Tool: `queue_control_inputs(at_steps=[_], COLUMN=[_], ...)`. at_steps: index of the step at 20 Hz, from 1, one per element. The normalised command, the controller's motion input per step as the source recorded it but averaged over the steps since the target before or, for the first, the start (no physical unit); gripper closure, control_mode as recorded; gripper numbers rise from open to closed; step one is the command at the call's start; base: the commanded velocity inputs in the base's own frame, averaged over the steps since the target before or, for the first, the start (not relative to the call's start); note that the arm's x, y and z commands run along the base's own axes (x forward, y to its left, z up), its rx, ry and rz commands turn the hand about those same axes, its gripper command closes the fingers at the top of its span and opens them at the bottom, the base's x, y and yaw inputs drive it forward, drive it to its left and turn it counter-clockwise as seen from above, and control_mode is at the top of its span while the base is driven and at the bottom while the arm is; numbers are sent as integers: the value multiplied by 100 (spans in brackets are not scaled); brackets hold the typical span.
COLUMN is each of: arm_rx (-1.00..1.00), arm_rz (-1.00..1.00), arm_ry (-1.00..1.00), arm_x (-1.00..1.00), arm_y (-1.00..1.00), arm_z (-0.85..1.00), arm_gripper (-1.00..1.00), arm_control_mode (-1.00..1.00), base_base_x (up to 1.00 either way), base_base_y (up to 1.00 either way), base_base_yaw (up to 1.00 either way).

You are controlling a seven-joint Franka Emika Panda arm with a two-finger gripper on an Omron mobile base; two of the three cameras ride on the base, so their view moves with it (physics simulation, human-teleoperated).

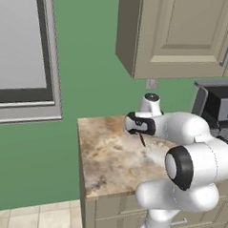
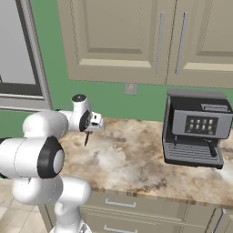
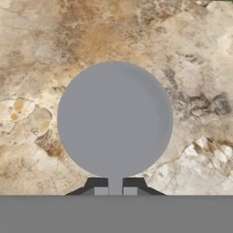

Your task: Organize the utensils by type. Pick up the wooden spoons from the counter and place them in the open cabinet. Then pick up the metallic utensils from the counter and place them in the open drawer.

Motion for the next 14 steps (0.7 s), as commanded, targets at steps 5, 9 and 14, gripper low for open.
queue_control_inputs(at_steps=[5,9,14], arm_rx=[6,0,-1], arm_rz=[7,17,13], arm_ry=[0,0,0], arm_x=[-11,-20,-18], arm_y=[0,0,1], arm_z=[47,38,15], arm_gripper=[100,100,100], arm_control_mode=[-100,-100,-100], base_base_x=[0,0,0], base_base_y=[0,0,0], base_base_yaw=[0,0,0])
